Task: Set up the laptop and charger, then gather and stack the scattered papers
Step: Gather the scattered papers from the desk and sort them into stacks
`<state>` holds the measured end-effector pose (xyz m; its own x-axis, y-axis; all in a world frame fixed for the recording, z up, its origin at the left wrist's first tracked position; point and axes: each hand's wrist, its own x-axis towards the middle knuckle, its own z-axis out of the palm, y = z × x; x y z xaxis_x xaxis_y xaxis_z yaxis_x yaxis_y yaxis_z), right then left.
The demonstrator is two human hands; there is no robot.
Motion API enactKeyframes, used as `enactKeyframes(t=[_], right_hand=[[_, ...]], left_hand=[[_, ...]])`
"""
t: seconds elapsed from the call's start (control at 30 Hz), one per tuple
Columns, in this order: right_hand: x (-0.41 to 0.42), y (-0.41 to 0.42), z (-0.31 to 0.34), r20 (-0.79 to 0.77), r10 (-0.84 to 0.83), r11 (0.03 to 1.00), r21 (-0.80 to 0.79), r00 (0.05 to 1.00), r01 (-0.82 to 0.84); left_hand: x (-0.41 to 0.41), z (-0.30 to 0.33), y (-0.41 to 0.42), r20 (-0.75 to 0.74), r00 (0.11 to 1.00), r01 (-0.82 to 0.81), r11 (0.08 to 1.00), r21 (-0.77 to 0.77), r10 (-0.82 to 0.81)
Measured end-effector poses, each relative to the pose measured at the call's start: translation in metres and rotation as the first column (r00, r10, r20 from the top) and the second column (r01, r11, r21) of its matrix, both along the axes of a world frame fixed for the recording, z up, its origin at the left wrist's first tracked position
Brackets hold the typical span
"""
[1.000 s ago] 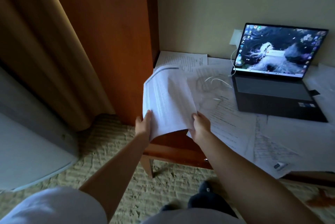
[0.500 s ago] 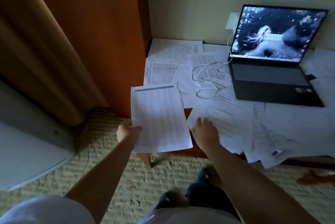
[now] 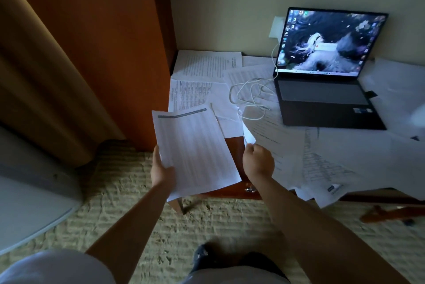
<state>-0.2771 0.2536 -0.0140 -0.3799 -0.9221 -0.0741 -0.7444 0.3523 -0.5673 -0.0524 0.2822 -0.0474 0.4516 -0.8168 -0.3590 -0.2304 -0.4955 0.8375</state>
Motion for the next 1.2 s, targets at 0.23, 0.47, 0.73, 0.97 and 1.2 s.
enactKeyframes(t=[0.23, 0.47, 0.73, 0.97, 1.2], right_hand=[[0.001, 0.007, 0.005, -0.320, 0.201, 0.936, -0.214, 0.926, -0.278], [-0.022, 0.020, 0.003, -0.484, 0.389, 0.868, -0.092, 0.783, -0.488], [-0.038, 0.026, -0.002, -0.679, 0.389, 0.766, -0.138, 0.622, -0.628], [-0.057, 0.025, -0.003, -0.158, 0.527, 0.836, -0.078, 0.835, -0.543], [-0.083, -0.014, -0.014, 0.327, 0.100, 0.967, 0.191, 0.940, -0.169]], left_hand=[[-0.020, 0.004, 0.005, -0.049, 0.999, 0.006, 0.996, 0.087, -0.001], [-0.049, 0.013, 0.019, -0.098, 0.995, 0.006, 0.993, 0.119, 0.006], [-0.078, 0.014, 0.008, 0.120, 0.992, 0.021, 0.974, 0.225, -0.049], [-0.125, 0.027, -0.017, 0.257, 0.926, 0.263, 0.961, 0.086, -0.276], [-0.156, 0.023, -0.062, -0.251, 0.957, 0.217, 0.933, 0.286, -0.146]])
